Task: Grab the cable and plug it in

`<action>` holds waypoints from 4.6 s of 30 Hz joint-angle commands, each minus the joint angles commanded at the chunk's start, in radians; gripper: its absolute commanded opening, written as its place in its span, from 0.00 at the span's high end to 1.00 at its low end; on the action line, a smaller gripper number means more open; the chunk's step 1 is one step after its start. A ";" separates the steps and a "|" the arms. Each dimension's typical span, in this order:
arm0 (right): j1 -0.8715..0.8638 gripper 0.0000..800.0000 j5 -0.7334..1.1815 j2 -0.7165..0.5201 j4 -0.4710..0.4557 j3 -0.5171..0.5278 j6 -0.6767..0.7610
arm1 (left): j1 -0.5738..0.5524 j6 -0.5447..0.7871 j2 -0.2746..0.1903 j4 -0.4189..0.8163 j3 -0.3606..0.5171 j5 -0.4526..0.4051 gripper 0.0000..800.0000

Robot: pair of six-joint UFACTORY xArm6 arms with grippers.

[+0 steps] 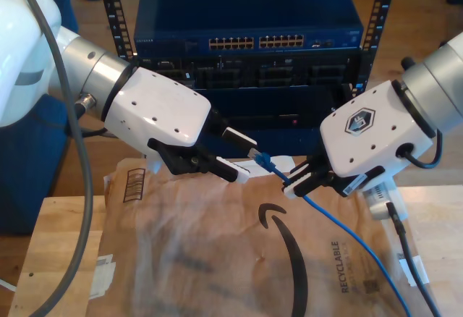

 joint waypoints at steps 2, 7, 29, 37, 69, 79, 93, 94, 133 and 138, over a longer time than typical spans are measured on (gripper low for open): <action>0.000 0.97 0.000 0.000 0.000 0.000 0.000 | 0.000 0.005 0.000 0.000 0.000 0.002 0.41; 0.000 0.97 -0.002 0.003 0.000 0.000 0.000 | 0.000 0.012 0.000 -0.005 0.002 0.002 0.47; 0.000 0.97 0.000 0.009 0.000 0.000 0.000 | 0.000 0.078 -0.018 -0.009 0.028 0.000 0.68; 0.002 0.97 -0.002 0.009 0.000 0.000 0.000 | -0.002 0.081 -0.017 -0.009 0.028 -0.006 0.76; 0.026 0.01 -0.304 -0.308 0.000 -0.066 -0.258 | 0.078 -0.078 0.187 -0.219 -0.118 0.215 1.00; 0.075 0.00 -0.443 -0.407 0.002 -0.035 -0.324 | 0.123 -0.132 0.279 -0.385 -0.124 0.417 1.00; 0.370 0.01 -0.698 -0.437 -0.006 0.083 -0.419 | 0.144 -0.184 0.338 -0.445 -0.117 0.568 0.99; 0.370 0.01 -0.701 -0.437 -0.006 0.086 -0.417 | 0.146 -0.192 0.336 -0.448 -0.117 0.568 0.99; 0.511 0.36 -0.878 -0.370 -0.002 0.130 -0.413 | 0.166 -0.258 0.338 -0.508 -0.057 0.577 0.99; 0.511 0.41 -0.878 -0.370 -0.002 0.130 -0.411 | 0.166 -0.259 0.338 -0.508 -0.058 0.575 0.99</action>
